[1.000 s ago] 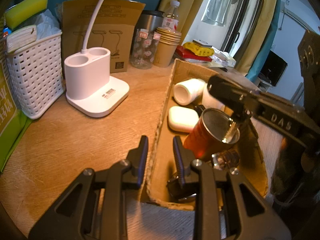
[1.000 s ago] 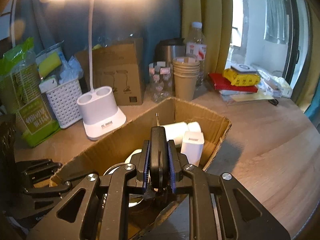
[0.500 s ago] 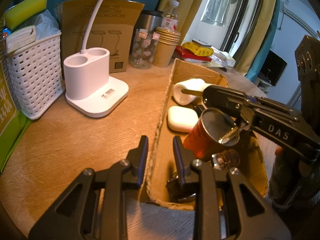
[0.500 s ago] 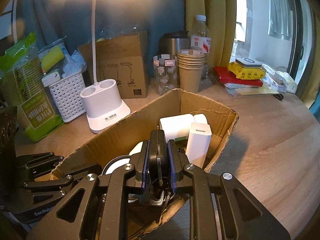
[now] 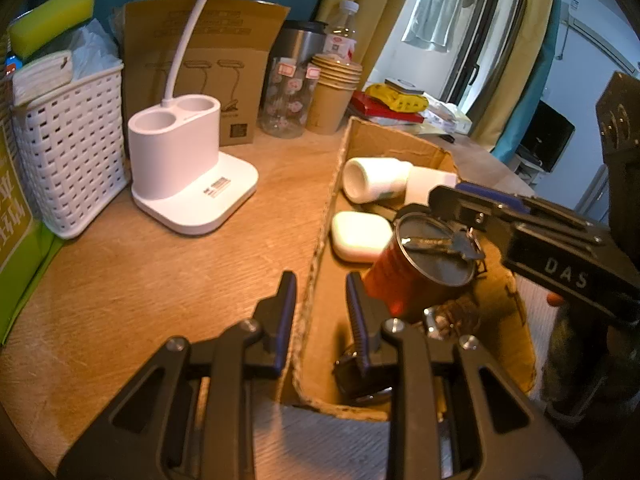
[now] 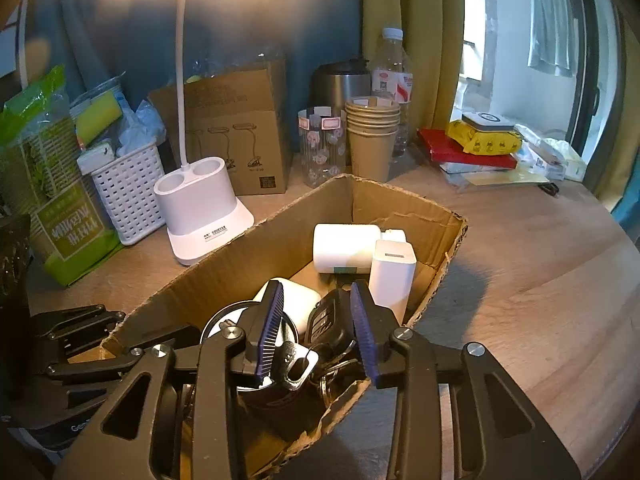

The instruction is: Organize rigid objects

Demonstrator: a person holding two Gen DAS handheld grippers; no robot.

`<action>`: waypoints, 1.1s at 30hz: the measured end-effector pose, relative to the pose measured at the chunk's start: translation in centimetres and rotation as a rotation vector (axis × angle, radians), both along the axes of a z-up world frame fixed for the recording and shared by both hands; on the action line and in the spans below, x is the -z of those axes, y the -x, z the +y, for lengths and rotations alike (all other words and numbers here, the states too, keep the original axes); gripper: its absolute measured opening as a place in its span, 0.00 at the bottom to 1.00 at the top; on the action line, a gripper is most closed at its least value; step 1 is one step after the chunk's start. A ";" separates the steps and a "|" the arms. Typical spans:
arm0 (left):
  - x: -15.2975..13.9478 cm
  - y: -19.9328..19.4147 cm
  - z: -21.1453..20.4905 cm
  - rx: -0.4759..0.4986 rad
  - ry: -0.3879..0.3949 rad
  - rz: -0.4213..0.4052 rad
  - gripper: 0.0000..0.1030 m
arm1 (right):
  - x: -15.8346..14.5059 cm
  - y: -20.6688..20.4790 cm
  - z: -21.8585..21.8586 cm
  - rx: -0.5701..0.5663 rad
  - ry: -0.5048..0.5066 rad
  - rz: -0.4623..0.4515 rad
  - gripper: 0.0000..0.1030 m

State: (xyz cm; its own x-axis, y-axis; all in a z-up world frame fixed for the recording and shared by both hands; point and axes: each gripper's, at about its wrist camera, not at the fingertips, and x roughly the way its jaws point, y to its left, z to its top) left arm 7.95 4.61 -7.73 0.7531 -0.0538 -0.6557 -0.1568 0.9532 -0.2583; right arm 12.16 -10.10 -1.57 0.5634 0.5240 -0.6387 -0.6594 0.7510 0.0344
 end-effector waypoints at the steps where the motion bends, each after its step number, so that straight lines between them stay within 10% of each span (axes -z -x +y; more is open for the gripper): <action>1: 0.0 0.0 0.0 0.000 0.000 0.000 0.26 | -0.1 0.1 0.0 0.002 0.001 -0.001 0.36; 33: -3.0 2.5 -1.6 -0.017 -0.104 -0.093 0.36 | -6.0 8.0 -7.9 0.345 -0.014 -0.125 0.49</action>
